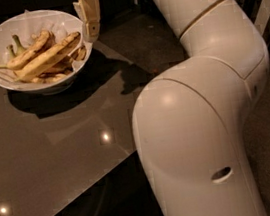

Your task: Pick banana from white bowl

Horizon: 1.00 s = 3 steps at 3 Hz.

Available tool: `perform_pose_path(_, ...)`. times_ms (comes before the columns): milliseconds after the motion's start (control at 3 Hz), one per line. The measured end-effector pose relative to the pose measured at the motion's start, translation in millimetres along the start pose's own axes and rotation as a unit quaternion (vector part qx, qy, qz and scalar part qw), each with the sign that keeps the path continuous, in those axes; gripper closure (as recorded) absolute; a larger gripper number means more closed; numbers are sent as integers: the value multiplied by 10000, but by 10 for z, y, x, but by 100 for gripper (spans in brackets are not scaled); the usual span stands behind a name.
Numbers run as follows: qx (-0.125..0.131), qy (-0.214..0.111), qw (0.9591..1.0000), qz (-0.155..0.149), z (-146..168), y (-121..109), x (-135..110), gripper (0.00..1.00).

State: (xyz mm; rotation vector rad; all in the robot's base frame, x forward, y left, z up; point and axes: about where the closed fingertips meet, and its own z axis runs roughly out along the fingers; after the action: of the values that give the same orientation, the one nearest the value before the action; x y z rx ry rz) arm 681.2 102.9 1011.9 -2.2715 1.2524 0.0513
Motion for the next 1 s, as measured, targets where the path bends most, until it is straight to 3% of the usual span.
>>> perform_pose_path(333, -187, -172, 9997, 4, 213, -20, -81, 6)
perform_pose_path(1000, -305, -311, 9990, -64, 478, -139, -212, 39)
